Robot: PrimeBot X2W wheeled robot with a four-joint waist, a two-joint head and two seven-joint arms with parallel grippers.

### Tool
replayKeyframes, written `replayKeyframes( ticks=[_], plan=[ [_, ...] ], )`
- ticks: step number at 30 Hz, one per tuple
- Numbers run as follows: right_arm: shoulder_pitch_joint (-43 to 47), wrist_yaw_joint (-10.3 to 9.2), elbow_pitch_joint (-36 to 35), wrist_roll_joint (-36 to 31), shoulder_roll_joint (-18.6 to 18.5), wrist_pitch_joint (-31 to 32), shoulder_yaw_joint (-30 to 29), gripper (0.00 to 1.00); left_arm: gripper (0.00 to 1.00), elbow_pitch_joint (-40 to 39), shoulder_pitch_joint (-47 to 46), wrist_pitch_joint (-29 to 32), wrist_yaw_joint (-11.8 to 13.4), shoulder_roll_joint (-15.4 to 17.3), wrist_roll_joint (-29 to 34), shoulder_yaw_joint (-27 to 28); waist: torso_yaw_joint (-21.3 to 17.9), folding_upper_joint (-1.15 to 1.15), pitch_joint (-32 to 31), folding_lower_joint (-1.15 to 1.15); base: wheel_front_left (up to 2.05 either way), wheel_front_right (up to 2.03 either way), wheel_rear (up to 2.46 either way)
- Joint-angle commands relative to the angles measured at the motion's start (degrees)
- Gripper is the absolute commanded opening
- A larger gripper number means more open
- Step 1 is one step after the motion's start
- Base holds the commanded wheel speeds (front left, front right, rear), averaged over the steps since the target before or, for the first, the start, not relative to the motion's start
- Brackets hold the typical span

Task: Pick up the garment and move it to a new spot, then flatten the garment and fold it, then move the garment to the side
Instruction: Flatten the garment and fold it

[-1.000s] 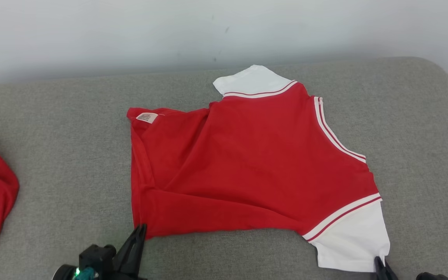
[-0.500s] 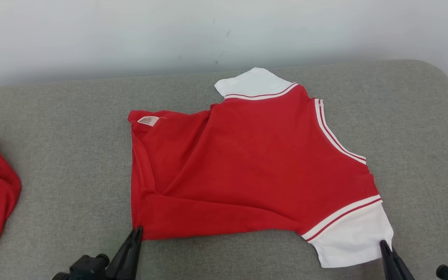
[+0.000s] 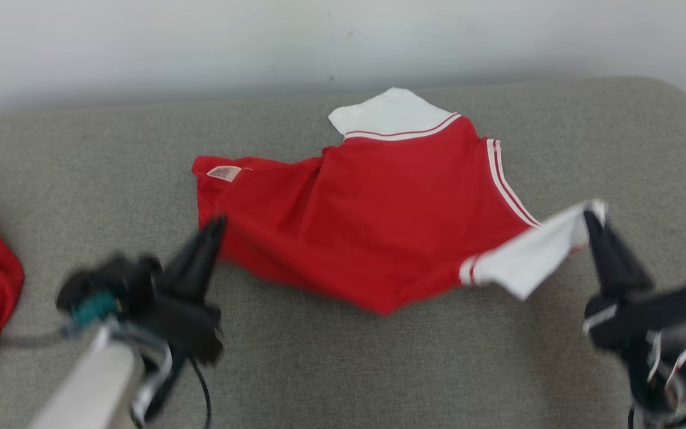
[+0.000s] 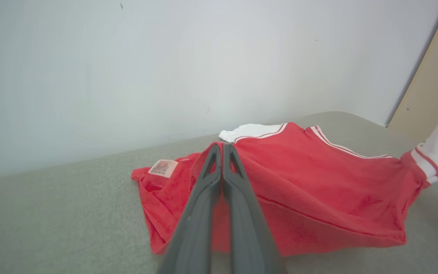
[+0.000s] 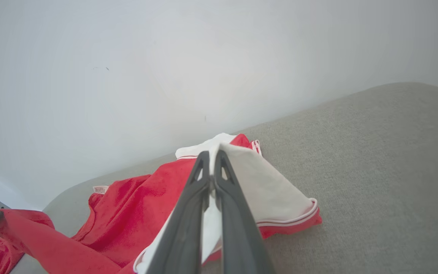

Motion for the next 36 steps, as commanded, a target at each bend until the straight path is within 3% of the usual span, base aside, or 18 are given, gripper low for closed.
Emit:
replayKeyframes(
  ticks=[1,8,14,18,23,30,36],
  plan=[
    [-4.00,0.08,0.17,1.34,-0.80,1.02,-0.32,0.00,0.00,-0.73,-4.43,1.01,0.14,1.53,-2.39,-0.72,0.09,0.00,1.93,-0.01,0.00,0.00,0.00],
    [-33.59,0.08,9.50,6.15,-4.01,8.70,-2.85,0.00,0.00,0.55,-33.06,14.71,0.14,8.79,-18.94,-6.43,1.05,0.00,11.18,-0.01,0.00,0.00,0.00],
    [-64.38,0.08,24.14,2.18,-2.70,12.09,-5.59,0.00,0.00,9.82,-59.61,21.52,0.14,9.17,-25.55,-7.11,0.86,0.00,20.61,-0.01,0.00,0.00,0.00],
    [-82.28,0.09,36.54,-3.18,-0.06,9.01,-8.91,0.00,0.00,17.67,-73.39,21.49,0.13,7.45,-26.60,-7.18,0.14,0.00,24.27,-0.01,0.00,0.00,0.00],
    [-97.23,0.09,48.17,-10.65,1.28,3.12,-11.37,0.00,0.00,24.40,-85.73,19.49,0.14,4.98,-26.54,-9.38,-0.30,0.00,27.22,-0.01,0.00,0.00,0.00],
    [-108.43,0.09,57.50,-16.23,2.08,-4.39,-12.61,0.00,0.00,31.37,-95.91,11.79,0.14,3.94,-26.39,-11.13,-0.98,0.00,30.17,-0.01,0.00,0.00,0.00],
    [-113.59,0.09,60.92,-15.76,2.79,-8.96,-11.22,0.00,0.00,35.01,-99.60,8.63,0.14,3.92,-28.59,-13.83,-1.21,0.00,32.18,-0.01,0.00,0.00,0.00]
  ],
)
